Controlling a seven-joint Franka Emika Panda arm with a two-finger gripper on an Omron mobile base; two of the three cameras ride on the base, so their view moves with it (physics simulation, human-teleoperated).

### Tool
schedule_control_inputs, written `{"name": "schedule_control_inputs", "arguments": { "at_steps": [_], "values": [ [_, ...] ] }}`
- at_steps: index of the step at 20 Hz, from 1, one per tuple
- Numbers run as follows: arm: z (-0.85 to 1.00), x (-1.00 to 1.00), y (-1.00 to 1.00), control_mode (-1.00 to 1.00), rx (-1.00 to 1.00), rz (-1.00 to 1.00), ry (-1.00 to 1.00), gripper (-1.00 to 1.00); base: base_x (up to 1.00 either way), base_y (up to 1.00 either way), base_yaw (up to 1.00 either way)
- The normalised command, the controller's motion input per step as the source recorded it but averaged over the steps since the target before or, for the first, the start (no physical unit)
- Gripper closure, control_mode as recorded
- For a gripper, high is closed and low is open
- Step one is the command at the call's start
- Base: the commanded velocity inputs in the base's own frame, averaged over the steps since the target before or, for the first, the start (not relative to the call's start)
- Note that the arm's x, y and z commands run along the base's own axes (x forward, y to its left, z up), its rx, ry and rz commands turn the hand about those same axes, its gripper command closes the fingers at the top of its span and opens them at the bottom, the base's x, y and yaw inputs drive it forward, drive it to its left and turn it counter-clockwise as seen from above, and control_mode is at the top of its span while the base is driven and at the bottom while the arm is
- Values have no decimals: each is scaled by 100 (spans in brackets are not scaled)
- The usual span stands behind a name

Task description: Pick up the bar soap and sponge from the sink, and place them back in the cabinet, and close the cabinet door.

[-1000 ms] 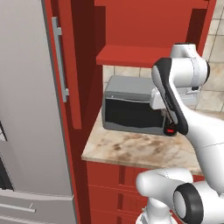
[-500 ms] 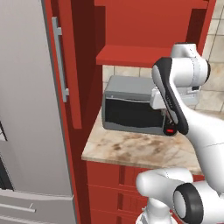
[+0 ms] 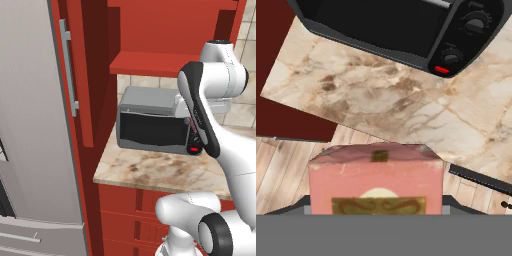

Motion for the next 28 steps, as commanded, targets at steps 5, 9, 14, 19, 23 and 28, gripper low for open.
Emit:
{"name": "schedule_control_inputs", "arguments": {
  "at_steps": [5, 9, 14, 19, 23, 28],
  "values": [
    [60, 2, 3, -100, 0, -3, -22, 100, 0, 0, 0],
    [55, 17, 2, -100, 0, -5, -19, 100, 0, 0, 0],
    [43, 48, 0, -100, 0, -5, -10, 100, 0, 0, 0],
    [30, 45, 0, -100, -1, -4, -9, 100, 0, 0, 0],
    [14, 13, 0, -100, -3, -3, -15, 100, 0, 0, 0],
    [4, 12, 0, -100, -4, -2, -22, 100, 0, 0, 0]
  ]
}}
